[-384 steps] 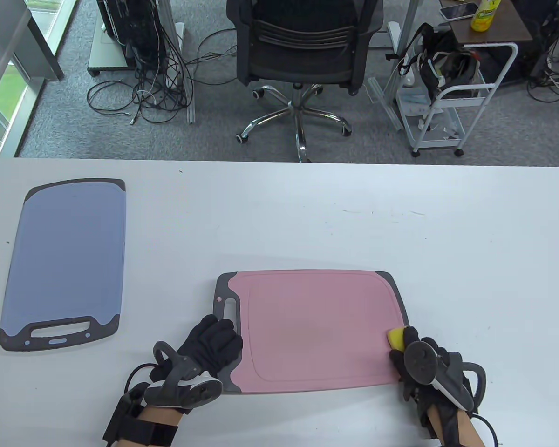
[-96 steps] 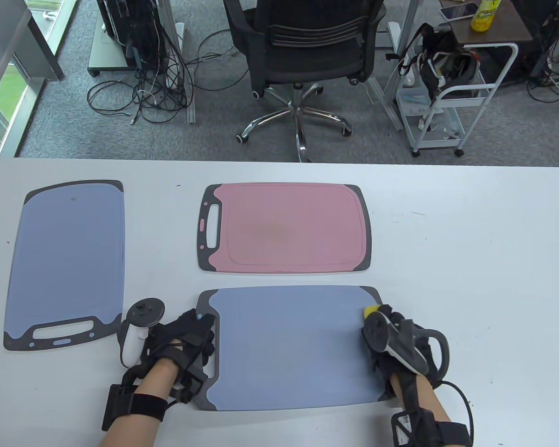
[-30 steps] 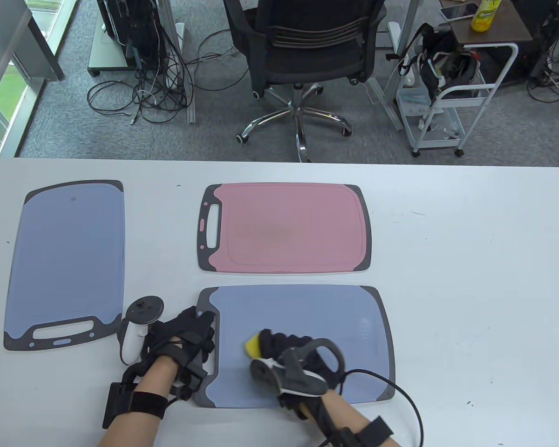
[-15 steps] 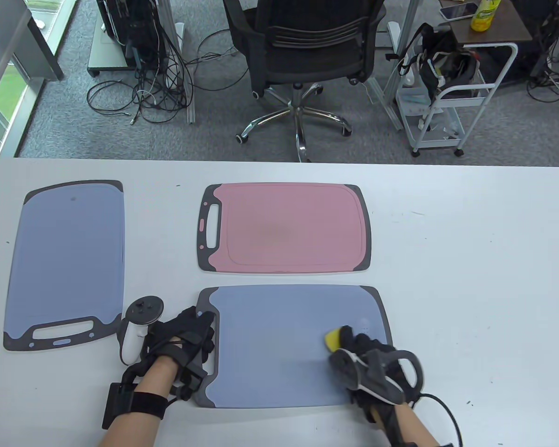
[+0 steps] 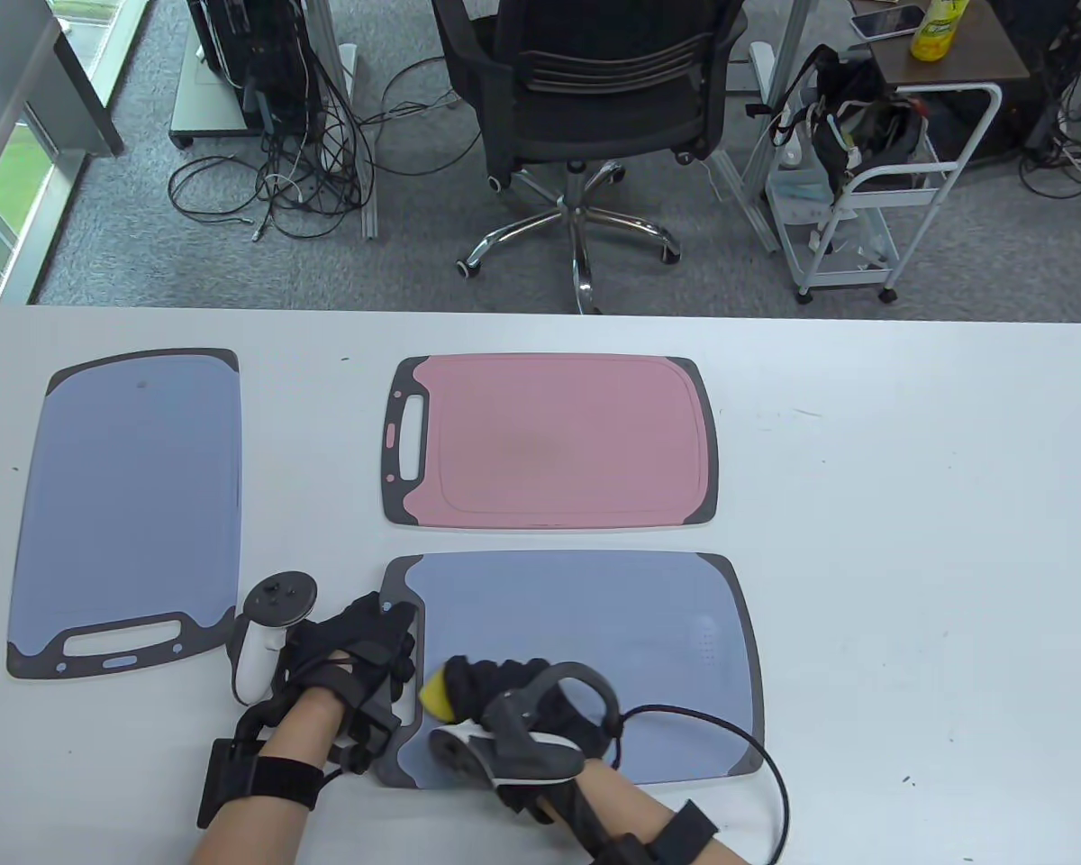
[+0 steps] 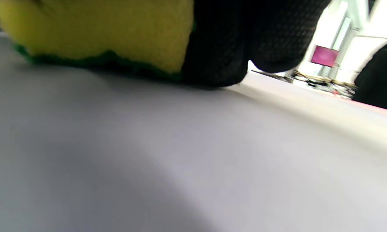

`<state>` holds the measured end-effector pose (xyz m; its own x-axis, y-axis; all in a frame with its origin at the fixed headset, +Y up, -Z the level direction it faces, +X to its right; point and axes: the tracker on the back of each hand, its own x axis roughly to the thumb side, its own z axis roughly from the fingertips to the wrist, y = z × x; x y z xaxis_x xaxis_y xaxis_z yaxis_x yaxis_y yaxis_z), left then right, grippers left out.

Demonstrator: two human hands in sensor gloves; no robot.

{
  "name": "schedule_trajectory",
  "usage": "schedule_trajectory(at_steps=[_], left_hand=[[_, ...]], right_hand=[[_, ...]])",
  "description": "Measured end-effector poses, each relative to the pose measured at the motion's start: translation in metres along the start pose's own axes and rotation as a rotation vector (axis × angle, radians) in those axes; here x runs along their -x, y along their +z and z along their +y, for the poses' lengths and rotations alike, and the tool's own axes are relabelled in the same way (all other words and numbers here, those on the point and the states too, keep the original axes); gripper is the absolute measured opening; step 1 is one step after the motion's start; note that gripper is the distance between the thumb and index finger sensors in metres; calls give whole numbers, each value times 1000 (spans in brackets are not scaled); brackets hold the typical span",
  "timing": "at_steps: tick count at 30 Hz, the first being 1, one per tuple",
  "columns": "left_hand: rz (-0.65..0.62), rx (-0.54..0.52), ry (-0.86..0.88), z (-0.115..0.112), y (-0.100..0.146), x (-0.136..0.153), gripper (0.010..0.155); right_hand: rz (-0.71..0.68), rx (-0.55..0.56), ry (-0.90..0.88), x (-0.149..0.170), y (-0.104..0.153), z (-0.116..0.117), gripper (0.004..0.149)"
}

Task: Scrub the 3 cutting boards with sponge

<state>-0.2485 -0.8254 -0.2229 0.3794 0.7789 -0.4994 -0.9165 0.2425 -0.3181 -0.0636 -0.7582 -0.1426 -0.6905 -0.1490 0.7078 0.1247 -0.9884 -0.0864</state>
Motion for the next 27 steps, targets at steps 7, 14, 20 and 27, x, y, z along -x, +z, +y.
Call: schedule_trajectory(at_steps=[7, 14, 20, 27], left_hand=[[0, 0, -1, 0, 0, 0, 56], [0, -13, -17, 0, 0, 0, 55], [1, -23, -26, 0, -1, 0, 55], [1, -4, -7, 1, -2, 1, 55]], right_hand=[[202, -33, 2, 74, 54, 14, 69], [668, -108, -83, 190, 176, 47, 70], [553, -113, -54, 176, 150, 41, 70], [106, -17, -33, 39, 28, 6, 71]])
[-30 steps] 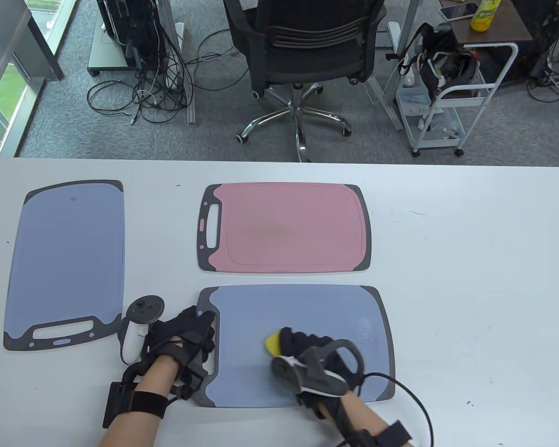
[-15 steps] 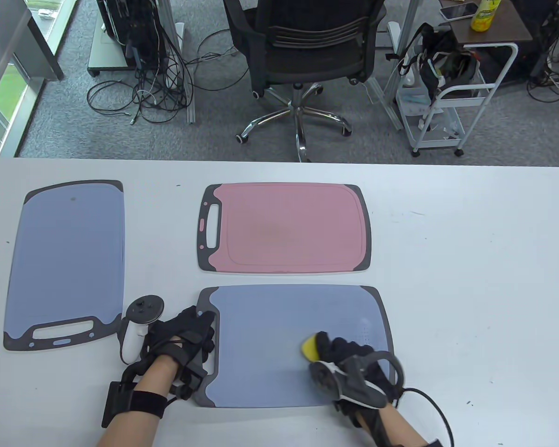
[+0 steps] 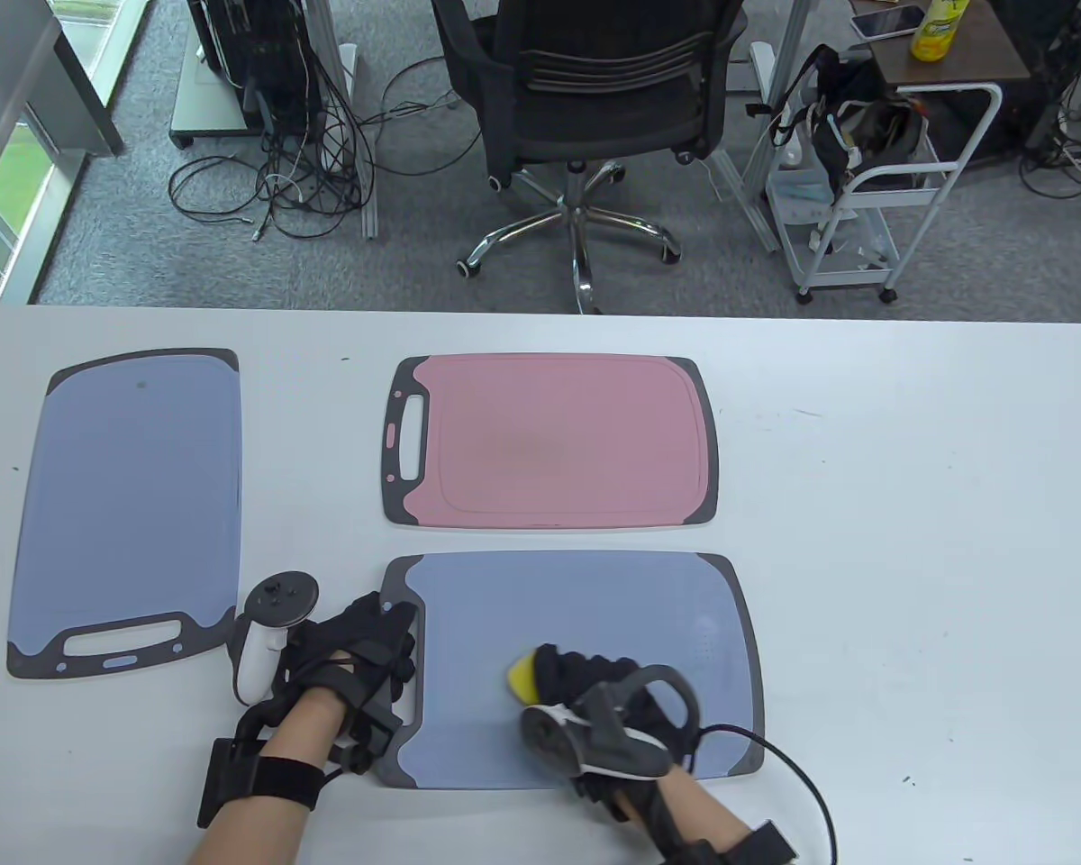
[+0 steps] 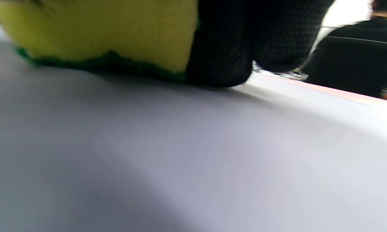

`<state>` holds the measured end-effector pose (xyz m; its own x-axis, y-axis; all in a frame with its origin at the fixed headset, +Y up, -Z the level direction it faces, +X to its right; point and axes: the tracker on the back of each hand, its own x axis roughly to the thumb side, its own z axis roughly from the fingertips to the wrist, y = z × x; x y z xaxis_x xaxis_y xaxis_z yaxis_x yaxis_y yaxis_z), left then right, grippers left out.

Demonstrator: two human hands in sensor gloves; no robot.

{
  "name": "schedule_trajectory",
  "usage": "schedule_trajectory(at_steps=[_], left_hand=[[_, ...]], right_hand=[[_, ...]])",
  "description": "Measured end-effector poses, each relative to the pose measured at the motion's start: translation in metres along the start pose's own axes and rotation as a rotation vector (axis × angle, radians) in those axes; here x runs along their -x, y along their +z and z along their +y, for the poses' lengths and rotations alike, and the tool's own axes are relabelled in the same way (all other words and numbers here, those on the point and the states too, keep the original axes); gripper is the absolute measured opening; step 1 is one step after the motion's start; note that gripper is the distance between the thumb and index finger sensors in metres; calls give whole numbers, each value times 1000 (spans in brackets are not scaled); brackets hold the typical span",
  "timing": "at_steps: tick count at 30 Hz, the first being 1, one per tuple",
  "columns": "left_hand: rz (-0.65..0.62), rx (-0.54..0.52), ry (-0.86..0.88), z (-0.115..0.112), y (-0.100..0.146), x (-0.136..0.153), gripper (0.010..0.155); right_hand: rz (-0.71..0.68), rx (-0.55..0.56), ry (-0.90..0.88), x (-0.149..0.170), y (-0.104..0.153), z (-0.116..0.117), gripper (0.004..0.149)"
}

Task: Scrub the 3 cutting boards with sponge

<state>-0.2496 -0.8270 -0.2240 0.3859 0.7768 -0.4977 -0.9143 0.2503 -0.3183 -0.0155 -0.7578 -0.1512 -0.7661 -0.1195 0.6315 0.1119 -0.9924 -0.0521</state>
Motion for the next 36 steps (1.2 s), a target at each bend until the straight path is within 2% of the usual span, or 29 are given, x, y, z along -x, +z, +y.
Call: schedule_trajectory(at_steps=[1, 4, 7, 11, 16, 18, 20, 21, 22, 23, 24, 25, 27, 29, 31, 33, 36], left_hand=[[0, -1, 0, 0, 0, 0, 55], [-1, -2, -4, 0, 0, 0, 55], [-3, 2, -2, 0, 0, 0, 55], [-3, -1, -5, 0, 0, 0, 55], [-2, -16, -17, -1, 0, 0, 55], [-1, -19, -20, -1, 0, 0, 55], [0, -21, -23, -1, 0, 0, 55], [0, -22, -24, -1, 0, 0, 55], [1, -24, -25, -1, 0, 0, 55], [0, -23, -24, -1, 0, 0, 55], [1, -22, -23, -1, 0, 0, 55], [1, -23, -24, -1, 0, 0, 55], [0, -23, -24, -1, 0, 0, 55], [0, -26, -25, -1, 0, 0, 55], [-1, -20, -20, -1, 0, 0, 55], [-3, -23, -20, -1, 0, 0, 55], [-2, -13, -13, -1, -1, 1, 55]], right_hand=[[-67, 13, 6, -21, -11, -3, 71], [-130, 21, 4, -52, -24, -7, 71], [-91, 26, 17, -38, -12, -5, 70], [83, -6, 58, 31, 36, 8, 70], [450, -81, 10, 140, 123, 33, 70], [569, -107, -13, 168, 144, 40, 70], [594, -105, -67, 175, 145, 42, 70], [585, -85, -78, 170, 140, 42, 70], [571, -66, -2, 160, 130, 39, 70], [472, -79, 8, 151, 120, 36, 70], [384, -45, -15, 132, 102, 34, 70], [358, -10, -32, 112, 85, 29, 70], [204, -6, -65, 67, 49, 18, 71], [60, -2, -21, 11, 12, 7, 72], [-70, 11, 8, -28, -11, 0, 72], [-110, 18, -2, -53, -25, -4, 71], [-97, 16, 14, -51, -26, -5, 71]])
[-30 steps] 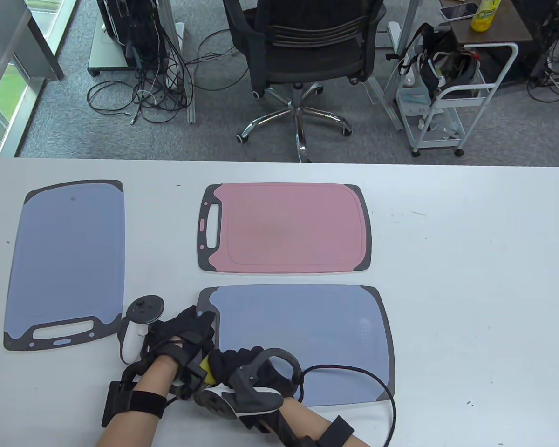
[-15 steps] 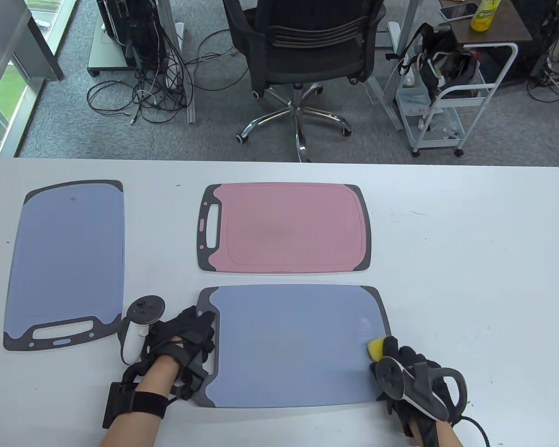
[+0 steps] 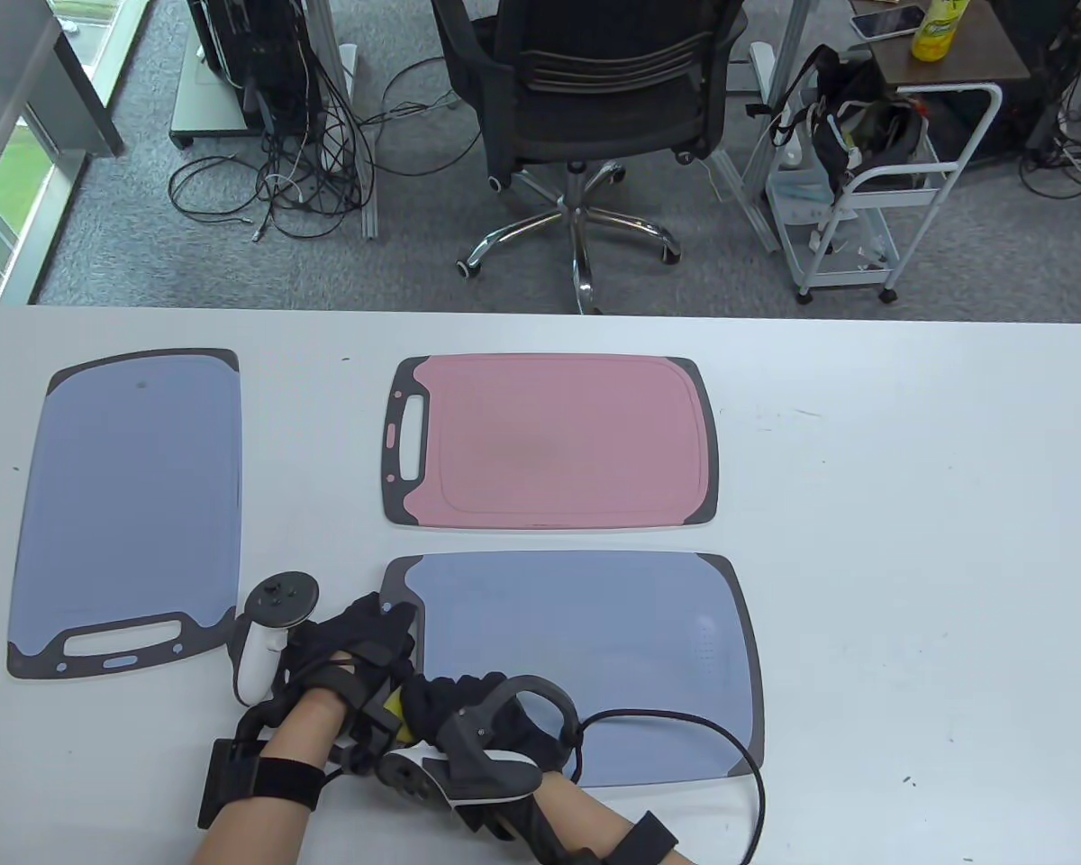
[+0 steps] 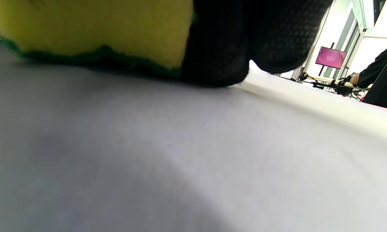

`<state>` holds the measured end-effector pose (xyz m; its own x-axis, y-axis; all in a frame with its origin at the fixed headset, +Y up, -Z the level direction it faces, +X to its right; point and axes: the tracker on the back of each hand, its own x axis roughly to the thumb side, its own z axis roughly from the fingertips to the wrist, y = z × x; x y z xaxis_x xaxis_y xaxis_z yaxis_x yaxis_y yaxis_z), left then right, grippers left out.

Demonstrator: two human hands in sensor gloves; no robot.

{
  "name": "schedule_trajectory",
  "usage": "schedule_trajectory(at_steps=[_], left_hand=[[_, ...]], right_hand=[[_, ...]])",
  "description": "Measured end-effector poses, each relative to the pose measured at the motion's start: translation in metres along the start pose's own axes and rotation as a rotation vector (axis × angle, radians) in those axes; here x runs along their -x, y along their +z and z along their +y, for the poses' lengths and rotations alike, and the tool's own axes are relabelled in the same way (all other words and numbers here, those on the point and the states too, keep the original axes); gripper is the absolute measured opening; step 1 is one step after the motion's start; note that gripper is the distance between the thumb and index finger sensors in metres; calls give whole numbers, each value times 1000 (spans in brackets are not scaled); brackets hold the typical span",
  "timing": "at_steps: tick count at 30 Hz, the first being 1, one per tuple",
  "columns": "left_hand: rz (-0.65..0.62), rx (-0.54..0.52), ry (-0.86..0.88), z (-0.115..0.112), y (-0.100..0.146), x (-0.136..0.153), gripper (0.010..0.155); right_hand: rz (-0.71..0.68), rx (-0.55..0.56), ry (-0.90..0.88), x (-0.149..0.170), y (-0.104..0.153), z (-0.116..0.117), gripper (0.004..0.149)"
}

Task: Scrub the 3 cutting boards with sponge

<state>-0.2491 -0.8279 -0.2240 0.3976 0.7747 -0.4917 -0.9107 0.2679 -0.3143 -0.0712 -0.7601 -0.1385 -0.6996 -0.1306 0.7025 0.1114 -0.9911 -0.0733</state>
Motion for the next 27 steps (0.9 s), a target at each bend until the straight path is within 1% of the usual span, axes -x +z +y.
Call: schedule_trajectory(at_steps=[1, 3, 4, 5, 7, 8, 10, 12, 13, 15, 17, 19, 20, 21, 23, 24, 27], left_hand=[[-1, 4, 1, 0, 0, 0, 55], [0, -2, -5, 0, 0, 0, 55], [-1, -3, -6, 0, 0, 0, 55], [-1, -2, -6, 0, 0, 0, 55], [-1, -3, -7, 0, 0, 0, 55], [-1, -4, -8, 0, 0, 0, 55], [-1, -7, -11, 0, 0, 0, 55], [-1, -9, -12, 0, 0, 0, 55], [0, -13, -16, 0, 0, 0, 55], [0, -20, -23, 0, 0, 0, 55], [1, -20, -24, 0, 0, 0, 55], [2, -18, -22, 0, 0, -1, 55], [2, -19, -23, 0, 1, -1, 55], [1, -19, -23, 0, 0, 0, 55], [2, -18, -22, 0, 1, -1, 55], [2, -17, -20, 0, 1, 0, 55], [3, -13, -14, 0, 0, -1, 55]], right_hand=[[20, 0, -31, 9, 7, 3, 70], [84, -4, -27, 27, 24, 7, 70], [121, 0, 2, 47, 42, 12, 70], [142, -4, 18, 58, 52, 14, 70], [256, -31, 21, 98, 90, 24, 70], [301, -40, 7, 110, 102, 27, 70], [463, -66, -41, 150, 143, 36, 70], [598, -104, -47, 181, 176, 44, 70], [651, -118, -52, 194, 190, 46, 70], [715, -138, -62, 209, 202, 49, 70], [681, -133, -72, 206, 193, 47, 70], [601, -121, -1, 188, 168, 42, 70], [489, -107, -17, 171, 146, 39, 70], [427, -64, -30, 149, 124, 34, 70], [298, -35, -46, 116, 90, 26, 71], [198, -17, -28, 83, 61, 19, 71], [-3, -5, 20, 22, 15, 5, 71]])
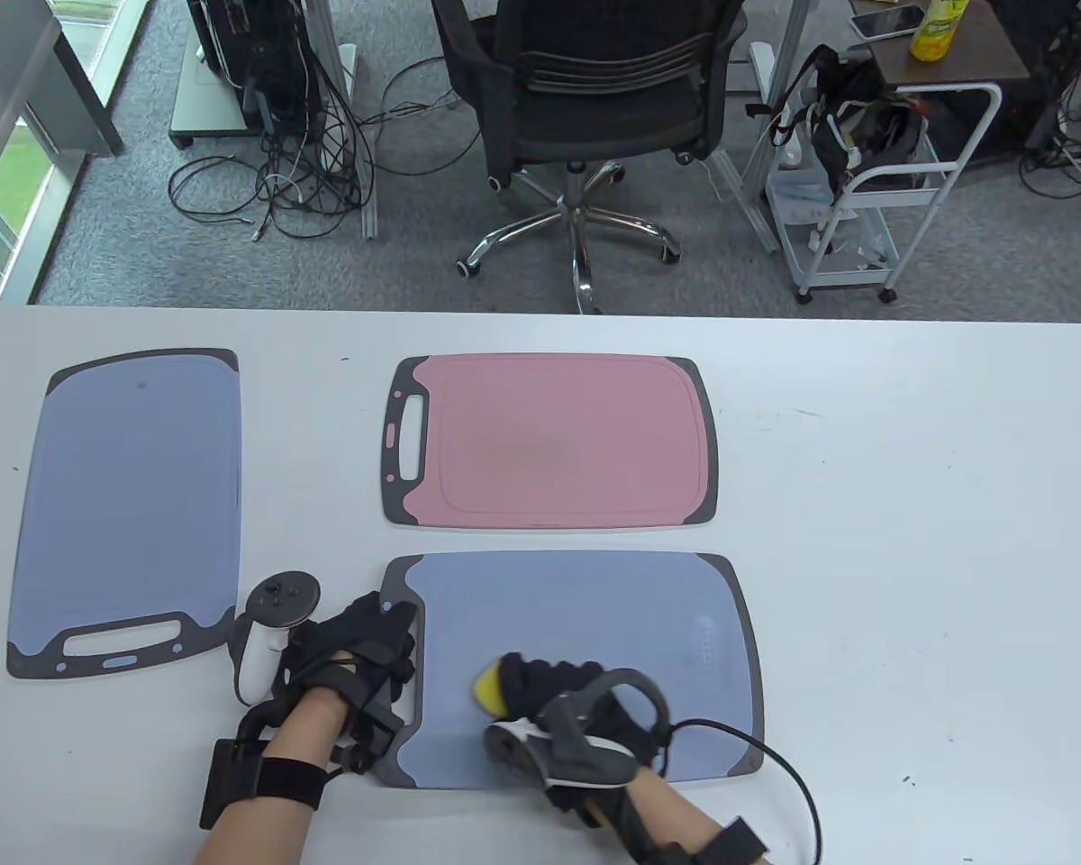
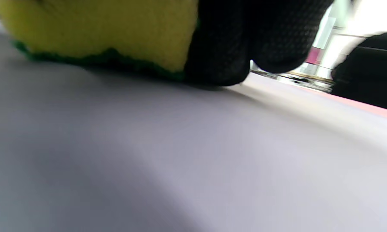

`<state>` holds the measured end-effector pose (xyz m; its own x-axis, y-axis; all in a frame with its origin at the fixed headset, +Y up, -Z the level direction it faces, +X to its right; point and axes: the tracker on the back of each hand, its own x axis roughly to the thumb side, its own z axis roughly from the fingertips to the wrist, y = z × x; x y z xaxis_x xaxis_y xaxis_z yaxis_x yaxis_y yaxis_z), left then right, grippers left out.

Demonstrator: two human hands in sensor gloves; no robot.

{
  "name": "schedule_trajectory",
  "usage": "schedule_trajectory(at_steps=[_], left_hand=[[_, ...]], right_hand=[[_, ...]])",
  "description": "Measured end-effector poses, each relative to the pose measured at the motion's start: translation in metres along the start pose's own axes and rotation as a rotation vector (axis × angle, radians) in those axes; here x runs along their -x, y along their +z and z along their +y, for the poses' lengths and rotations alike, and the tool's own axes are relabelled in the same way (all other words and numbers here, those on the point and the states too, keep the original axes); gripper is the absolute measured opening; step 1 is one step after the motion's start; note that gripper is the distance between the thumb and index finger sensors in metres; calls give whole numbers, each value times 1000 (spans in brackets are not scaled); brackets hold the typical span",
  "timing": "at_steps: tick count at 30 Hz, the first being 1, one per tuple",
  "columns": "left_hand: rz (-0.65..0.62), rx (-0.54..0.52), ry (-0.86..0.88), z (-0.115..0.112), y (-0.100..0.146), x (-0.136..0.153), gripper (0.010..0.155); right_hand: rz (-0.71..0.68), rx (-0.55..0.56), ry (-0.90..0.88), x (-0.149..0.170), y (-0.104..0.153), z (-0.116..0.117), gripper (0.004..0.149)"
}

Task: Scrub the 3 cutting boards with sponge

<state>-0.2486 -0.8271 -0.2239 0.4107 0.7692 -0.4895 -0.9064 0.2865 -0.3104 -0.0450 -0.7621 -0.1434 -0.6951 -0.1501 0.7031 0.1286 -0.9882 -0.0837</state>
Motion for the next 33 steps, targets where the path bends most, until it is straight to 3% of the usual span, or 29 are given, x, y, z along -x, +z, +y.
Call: schedule_trajectory(at_steps=[3, 4, 7, 11, 15, 18, 20, 22, 24, 29, 33], left_hand=[[-14, 41, 12, 1, -1, 0, 55], [-10, 74, 6, 3, -1, 1, 55], [-5, 44, 9, 2, -1, 0, 55], [-6, 41, 7, 2, -1, 0, 55], [-5, 25, -3, 2, -1, -1, 55], [-3, 1, -16, 1, 0, -1, 54], [-3, -8, -25, 0, 1, -2, 55], [-2, -5, -21, 0, 1, -2, 55], [-2, -3, -18, 0, 1, -2, 55], [-2, -8, -21, 0, 1, -2, 54], [-2, -7, -18, 1, 1, -2, 54]], right_hand=[[-80, 17, -27, -38, -24, -8, 71], [-67, -12, 10, -39, -25, -9, 72], [-7, 1, -24, -16, -8, -4, 69], [191, -53, 30, 55, 48, 14, 70], [497, -121, -31, 136, 136, 36, 70], [687, -190, -27, 178, 190, 47, 69], [741, -170, -85, 191, 204, 52, 69], [734, -126, -136, 184, 195, 52, 70], [634, -95, -74, 165, 170, 45, 70], [231, -18, -78, 64, 69, 19, 71], [-15, 17, -62, -10, 8, 0, 71]])
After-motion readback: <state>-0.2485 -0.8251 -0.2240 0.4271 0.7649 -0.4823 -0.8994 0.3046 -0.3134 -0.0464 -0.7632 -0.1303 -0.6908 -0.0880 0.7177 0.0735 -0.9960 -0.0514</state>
